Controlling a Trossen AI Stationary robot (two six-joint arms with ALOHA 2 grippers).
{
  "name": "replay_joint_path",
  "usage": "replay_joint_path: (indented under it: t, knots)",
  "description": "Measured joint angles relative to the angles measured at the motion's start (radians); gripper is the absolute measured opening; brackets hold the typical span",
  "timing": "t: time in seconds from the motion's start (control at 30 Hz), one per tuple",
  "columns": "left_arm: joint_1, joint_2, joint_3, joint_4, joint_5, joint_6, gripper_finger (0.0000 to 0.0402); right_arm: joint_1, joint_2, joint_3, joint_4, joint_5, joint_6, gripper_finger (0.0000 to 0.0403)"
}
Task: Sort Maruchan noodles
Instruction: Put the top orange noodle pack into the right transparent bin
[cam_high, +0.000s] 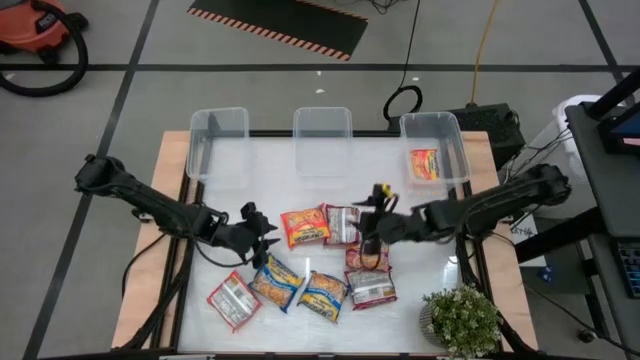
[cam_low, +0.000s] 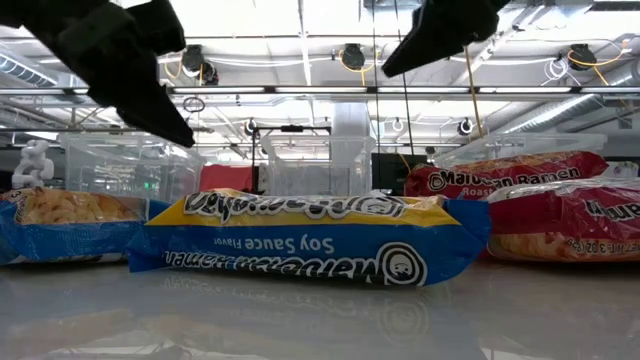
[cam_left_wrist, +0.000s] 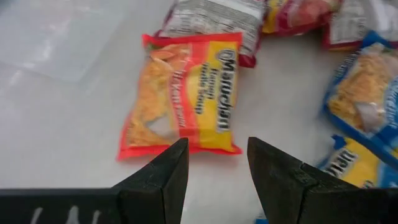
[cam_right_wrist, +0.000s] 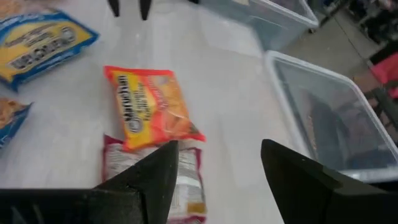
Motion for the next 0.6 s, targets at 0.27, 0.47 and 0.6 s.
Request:
replay_joint_path:
  t: [0.27,0.47,0.6]
  knots:
    - [-0.08,0.01,-0.07,0.154,-0.028,-0.013,0.017,0.02,0.118,-0.001,0.061,-0.074,-0.015,0.0224]
    - [-0.107,0.1,-0.074,0.257,-0.05,-0.013,0.0171,0.023,0.133,-0.001,0.105,-0.104,-0.014,0.0224]
    - [-0.116,0.191,-0.073,0.371,-0.051,-0.004,0.0192,0.023,0.133,-0.001,0.122,-0.104,-0.007,0.0224]
